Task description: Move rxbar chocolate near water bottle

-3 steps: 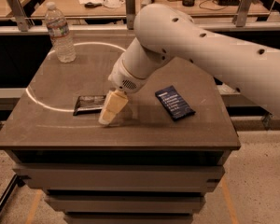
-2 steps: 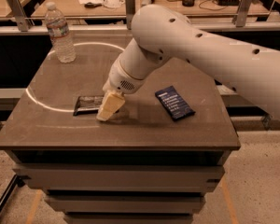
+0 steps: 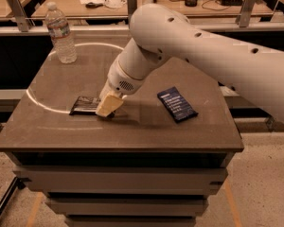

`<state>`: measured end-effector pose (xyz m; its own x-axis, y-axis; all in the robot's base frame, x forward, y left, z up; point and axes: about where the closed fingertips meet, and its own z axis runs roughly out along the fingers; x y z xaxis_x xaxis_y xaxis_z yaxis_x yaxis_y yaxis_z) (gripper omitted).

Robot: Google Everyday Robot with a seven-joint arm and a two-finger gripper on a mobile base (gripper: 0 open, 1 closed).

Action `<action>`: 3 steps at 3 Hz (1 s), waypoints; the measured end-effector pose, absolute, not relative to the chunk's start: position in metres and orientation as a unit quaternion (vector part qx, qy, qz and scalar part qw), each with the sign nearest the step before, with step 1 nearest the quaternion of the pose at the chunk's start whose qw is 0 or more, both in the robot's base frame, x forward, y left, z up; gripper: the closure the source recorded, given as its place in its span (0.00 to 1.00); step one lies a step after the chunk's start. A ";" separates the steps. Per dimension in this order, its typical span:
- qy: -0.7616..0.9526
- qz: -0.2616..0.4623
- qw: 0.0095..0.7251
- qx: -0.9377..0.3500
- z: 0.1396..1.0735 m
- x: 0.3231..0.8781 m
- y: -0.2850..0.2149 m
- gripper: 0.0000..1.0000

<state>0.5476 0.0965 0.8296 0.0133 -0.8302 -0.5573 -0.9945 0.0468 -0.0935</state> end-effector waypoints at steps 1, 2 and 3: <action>0.682 0.169 0.242 -0.669 0.830 0.548 0.097 1.00; 0.682 0.169 0.242 -0.669 0.830 0.548 0.097 1.00; 0.682 0.169 0.253 -0.665 0.836 0.550 0.097 1.00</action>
Offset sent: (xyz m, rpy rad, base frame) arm 0.0000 0.0000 0.0003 0.0000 0.0000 0.0000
